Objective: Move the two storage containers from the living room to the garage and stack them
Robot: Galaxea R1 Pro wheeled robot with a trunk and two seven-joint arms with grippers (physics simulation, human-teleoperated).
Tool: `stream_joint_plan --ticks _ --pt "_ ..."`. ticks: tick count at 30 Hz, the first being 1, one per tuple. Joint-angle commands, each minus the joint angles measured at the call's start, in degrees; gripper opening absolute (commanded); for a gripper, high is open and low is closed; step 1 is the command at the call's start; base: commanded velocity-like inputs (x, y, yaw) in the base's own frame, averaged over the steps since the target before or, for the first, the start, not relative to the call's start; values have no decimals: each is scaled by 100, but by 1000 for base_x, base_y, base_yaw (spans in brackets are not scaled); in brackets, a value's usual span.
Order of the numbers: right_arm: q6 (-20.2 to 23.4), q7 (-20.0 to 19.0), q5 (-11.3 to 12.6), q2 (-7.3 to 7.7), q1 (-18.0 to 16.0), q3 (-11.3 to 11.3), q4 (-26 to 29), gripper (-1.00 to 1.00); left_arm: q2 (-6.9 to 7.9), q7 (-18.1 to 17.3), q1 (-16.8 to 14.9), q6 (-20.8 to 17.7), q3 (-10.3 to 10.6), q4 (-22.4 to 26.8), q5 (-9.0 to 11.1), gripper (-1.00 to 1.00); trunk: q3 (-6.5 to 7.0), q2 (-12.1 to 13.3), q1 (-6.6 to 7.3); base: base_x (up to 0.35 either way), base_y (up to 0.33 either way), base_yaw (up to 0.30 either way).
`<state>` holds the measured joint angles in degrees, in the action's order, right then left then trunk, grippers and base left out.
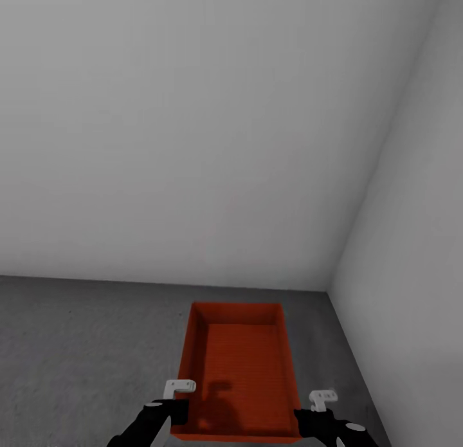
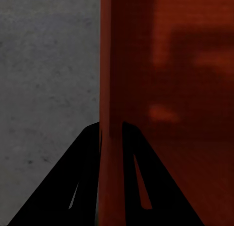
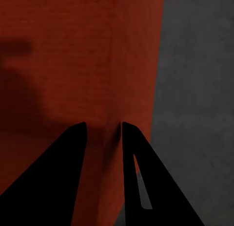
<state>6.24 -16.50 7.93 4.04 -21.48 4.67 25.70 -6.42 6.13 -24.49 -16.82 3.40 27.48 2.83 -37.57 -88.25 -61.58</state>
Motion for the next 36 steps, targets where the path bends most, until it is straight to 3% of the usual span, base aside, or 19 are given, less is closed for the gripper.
stream_joint_plan --ticks 1,12,25,36 --pt "35 7 24 -175 3 51 -4 -100 -26 64 -4 329 -15 90 -19 -100 -34 -45 -22 0 0 0" --pt "35 7 32 -175 3 44 -4 -100 -26 64 -4 329 -15 91 -19 -100 -302 -486 -264 0 0 0" --pt "33 -2 33 -173 3 42 -4 -100 -26 64 -4 329 -15 90 -19 -100 -305 -486 -264 0 0 0" --pt "35 -2 38 -175 3 51 -4 -100 -26 64 -4 329 -15 91 -19 -100 -517 -927 -505 0 0 0"
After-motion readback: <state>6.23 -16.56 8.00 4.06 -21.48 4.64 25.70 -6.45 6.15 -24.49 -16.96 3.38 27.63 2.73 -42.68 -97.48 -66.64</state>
